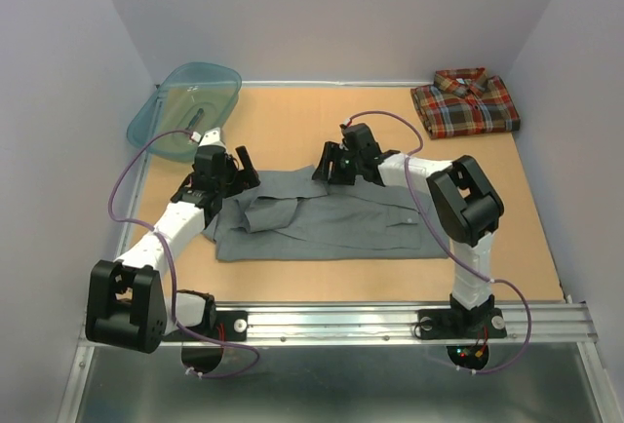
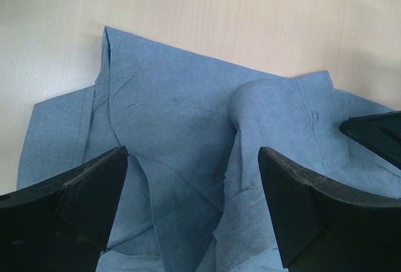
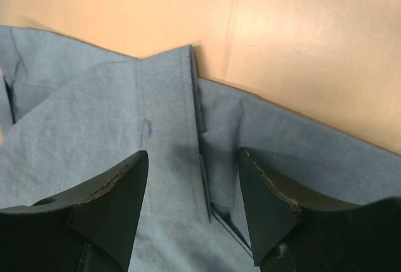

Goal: Fold and stack the long sleeve shirts
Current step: Fold the shirt

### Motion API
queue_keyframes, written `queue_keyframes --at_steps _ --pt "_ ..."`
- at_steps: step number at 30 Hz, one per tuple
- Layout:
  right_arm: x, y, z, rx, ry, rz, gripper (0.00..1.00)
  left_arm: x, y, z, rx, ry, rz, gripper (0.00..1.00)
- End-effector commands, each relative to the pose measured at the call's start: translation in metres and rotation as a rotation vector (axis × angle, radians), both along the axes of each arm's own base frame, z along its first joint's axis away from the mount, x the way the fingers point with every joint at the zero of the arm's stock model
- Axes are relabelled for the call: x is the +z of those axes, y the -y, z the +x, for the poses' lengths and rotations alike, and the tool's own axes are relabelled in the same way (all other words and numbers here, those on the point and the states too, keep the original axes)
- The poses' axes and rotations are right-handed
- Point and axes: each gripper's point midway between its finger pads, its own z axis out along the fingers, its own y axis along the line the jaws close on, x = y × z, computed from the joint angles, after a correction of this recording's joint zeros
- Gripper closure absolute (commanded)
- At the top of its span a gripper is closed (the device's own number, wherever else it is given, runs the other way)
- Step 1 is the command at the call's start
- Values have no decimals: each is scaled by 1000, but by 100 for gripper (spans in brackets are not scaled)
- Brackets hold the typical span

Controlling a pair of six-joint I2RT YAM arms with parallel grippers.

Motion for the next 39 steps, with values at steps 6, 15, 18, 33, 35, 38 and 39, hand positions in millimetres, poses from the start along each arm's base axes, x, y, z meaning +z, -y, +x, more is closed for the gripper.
queue_keyframes --at_steps 6,15,18,33,35,38,39 --pt "28 -42 10 96 73 101 43 12 2 8 -9 56 -9 4" --pt "31 -53 9 130 75 116 60 14 2 9 -10 61 -9 3" --pt "27 -54 12 134 81 108 74 13 2 9 -12 60 -8 4" --pt "180 -24 -24 241 381 133 99 24 -13 10 53 97 21 4" --pt "198 -13 -44 254 399 143 99 25 -15 10 59 100 22 4" --pt "196 8 -76 268 379 127 100 27 -16 10 62 106 21 4" --pt "195 13 -84 267 373 121 99 28 -16 10 63 108 20 4"
